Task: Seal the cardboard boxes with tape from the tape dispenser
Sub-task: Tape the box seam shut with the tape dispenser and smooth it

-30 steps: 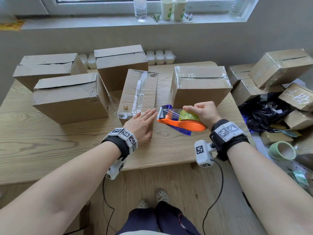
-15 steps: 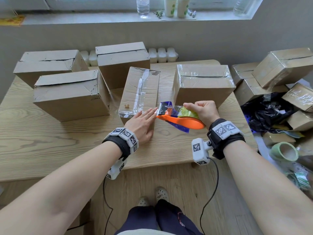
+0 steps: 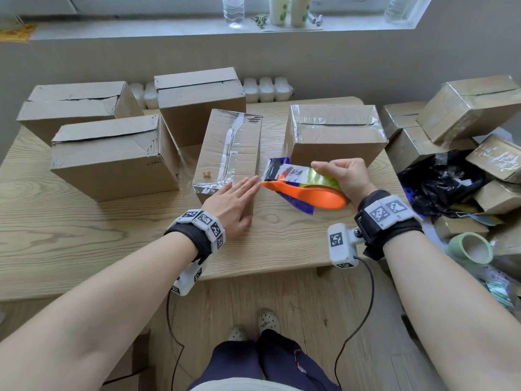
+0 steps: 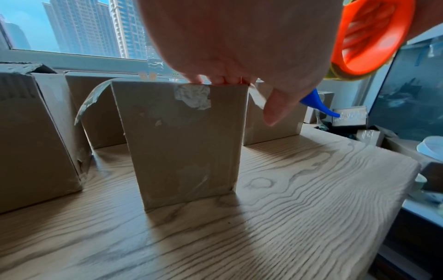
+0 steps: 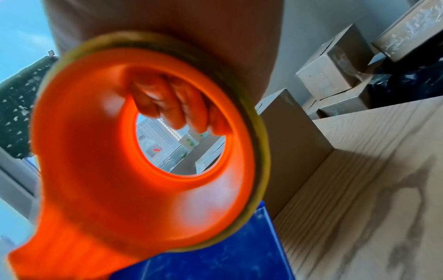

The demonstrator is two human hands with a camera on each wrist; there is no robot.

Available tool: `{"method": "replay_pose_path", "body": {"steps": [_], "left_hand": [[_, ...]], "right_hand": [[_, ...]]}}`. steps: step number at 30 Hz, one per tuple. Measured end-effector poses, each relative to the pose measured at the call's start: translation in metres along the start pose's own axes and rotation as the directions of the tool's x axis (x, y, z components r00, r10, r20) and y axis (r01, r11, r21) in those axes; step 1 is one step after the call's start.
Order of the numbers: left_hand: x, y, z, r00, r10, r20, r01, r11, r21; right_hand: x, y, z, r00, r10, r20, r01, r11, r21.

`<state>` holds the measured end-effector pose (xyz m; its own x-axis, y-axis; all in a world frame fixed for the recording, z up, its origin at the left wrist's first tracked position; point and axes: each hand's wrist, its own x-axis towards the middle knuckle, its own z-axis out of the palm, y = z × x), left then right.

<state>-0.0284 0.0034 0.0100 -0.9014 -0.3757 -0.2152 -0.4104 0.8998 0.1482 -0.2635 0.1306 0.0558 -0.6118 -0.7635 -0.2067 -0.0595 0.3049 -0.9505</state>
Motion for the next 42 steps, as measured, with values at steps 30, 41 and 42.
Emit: {"method": "replay_pose_path", "body": {"steps": [30,41,42], "left_hand": [[-0.051,-0.033,0.019,0.835,-0.545,-0.073,0.37,0.656,-0.658],[-0.051,-0.026,0.023,0.853,-0.515,-0.083,0.288,0.598,-0.748],[-0.05,-0.025,0.022,0.848,-0.526,-0.066,0.292,0.568,-0.769]], "right_hand": [[-0.017,0.11,0.063,0.966,0.157,0.207,0.08,0.578,-0.812],[-0.028,0.115,0.077,0.93,0.266,0.252,0.142,0.372,-0.917],[-0.029,0.112,0.077,0.942,0.246,0.226,0.123,0.374,-0.919]]}}
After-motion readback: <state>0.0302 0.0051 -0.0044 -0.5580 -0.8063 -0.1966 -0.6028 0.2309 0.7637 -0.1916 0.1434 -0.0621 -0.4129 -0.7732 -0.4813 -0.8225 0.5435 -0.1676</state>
